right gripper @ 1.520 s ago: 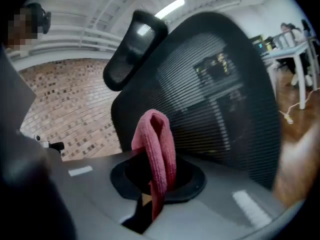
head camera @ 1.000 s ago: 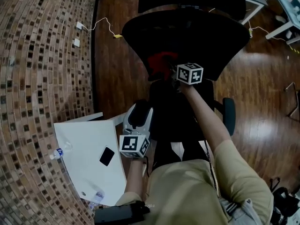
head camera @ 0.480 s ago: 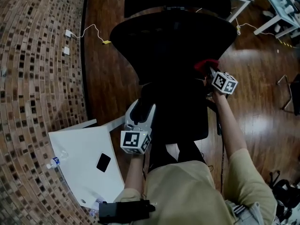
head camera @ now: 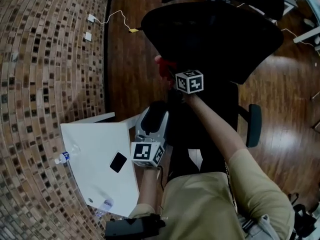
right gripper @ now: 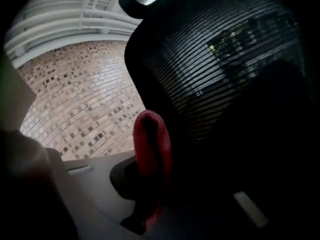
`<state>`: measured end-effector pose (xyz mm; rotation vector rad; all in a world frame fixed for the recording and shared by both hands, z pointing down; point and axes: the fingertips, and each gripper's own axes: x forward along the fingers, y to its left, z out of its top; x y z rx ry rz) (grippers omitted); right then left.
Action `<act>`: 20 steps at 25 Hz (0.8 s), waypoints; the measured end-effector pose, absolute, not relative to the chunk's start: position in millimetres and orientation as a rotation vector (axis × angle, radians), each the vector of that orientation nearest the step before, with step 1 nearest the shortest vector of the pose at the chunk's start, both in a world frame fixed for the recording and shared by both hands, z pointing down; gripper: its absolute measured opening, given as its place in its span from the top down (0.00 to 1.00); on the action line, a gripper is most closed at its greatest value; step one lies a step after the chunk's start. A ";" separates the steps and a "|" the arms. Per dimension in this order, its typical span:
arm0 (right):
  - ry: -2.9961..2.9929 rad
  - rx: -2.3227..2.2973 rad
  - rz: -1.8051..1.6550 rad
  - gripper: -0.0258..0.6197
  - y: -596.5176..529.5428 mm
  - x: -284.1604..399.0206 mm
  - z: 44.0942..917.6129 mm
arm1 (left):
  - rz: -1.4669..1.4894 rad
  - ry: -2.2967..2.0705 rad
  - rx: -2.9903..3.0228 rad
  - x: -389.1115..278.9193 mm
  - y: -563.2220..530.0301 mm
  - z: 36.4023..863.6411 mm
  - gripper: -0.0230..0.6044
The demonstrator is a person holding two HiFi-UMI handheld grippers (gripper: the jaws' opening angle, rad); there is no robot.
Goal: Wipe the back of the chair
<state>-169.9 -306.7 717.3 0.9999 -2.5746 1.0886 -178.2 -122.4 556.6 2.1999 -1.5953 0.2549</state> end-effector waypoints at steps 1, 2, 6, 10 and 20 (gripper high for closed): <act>-2.577 1.028 1.103 0.92 -311.3 -161.0 717.6 | 0.257 -1.599 2.192 -182.4 -122.3 560.0 0.61; -2.584 1.058 1.118 0.92 -315.7 -144.1 717.4 | 0.261 -1.597 2.188 -184.1 -122.7 563.8 0.61; -2.584 1.174 1.129 0.92 -323.3 -17.9 718.3 | 0.251 -1.540 2.212 -168.0 -131.6 573.2 0.61; -2.366 1.511 1.073 0.92 -314.7 154.5 728.5 | 0.223 -1.439 2.271 -132.9 -144.0 574.6 0.61; -2.477 1.125 1.043 0.92 -280.1 48.7 751.0 | 0.242 -1.420 2.272 -119.6 -140.0 573.2 0.61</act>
